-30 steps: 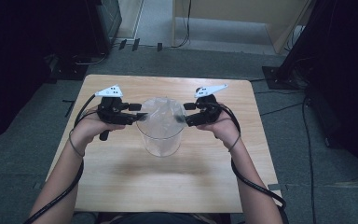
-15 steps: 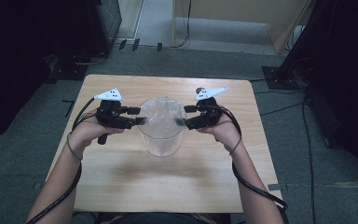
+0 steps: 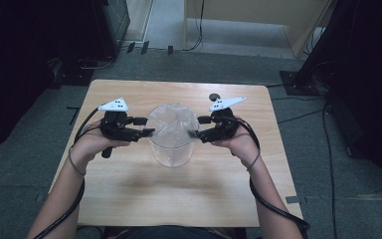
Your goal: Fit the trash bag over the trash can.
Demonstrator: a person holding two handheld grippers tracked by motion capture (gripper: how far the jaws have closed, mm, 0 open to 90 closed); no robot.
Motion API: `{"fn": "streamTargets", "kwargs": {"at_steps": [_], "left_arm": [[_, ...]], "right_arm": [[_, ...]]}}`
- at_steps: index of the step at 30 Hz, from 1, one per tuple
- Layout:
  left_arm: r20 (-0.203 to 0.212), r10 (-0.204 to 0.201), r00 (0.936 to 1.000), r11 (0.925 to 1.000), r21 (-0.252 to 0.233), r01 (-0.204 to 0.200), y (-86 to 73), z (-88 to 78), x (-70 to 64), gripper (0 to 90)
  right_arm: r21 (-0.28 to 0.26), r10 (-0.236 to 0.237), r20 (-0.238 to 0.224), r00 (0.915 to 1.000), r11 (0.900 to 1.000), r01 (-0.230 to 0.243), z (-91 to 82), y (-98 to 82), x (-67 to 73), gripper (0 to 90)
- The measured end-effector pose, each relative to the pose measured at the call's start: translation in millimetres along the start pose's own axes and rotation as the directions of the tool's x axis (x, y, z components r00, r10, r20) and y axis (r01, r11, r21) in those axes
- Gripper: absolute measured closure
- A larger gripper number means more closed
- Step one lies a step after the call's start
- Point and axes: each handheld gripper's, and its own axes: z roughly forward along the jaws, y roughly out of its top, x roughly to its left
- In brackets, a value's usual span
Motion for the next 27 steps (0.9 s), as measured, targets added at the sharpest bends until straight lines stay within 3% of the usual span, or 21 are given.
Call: {"fn": "streamTargets", "kwargs": {"at_steps": [7, 9, 20, 23, 27], "left_arm": [[-0.010, 0.004, 0.9999, 0.9997, -0.022, -0.004, -2.5, -8.4, -5.6, 38.7], [-0.023, 0.013, 0.9997, 0.9986, -0.050, -0.014, -3.7, -11.4, -6.7, 40.6], [0.016, 0.019, 0.9997, 0.9989, -0.043, -0.019, -6.0, -12.8, -12.5, 41.7], [0.029, 0.045, 0.9986, 0.9984, -0.035, -0.044, -5.9, -14.2, -15.5, 40.2], [0.043, 0.045, 0.9981, 0.9970, -0.064, -0.042, -2.9, -22.5, -16.0, 39.8]], "right_arm": [[-0.016, -0.003, 0.012, 0.9999, 1.000, 0.003, -9.2, -1.6, 5.2, 28.9], [-0.015, -0.006, 0.013, 0.9999, 1.000, 0.007, -10.9, -2.9, 7.0, 28.9], [-0.008, -0.007, 0.013, 0.9999, 1.000, 0.007, -13.3, -6.3, 10.8, 28.9], [-0.007, -0.010, 0.012, 0.9999, 1.000, 0.010, -12.8, -6.5, 10.9, 28.9], [-0.024, -0.005, 0.020, 0.9998, 1.000, 0.005, -19.2, -5.6, 9.1, 29.7]]}}
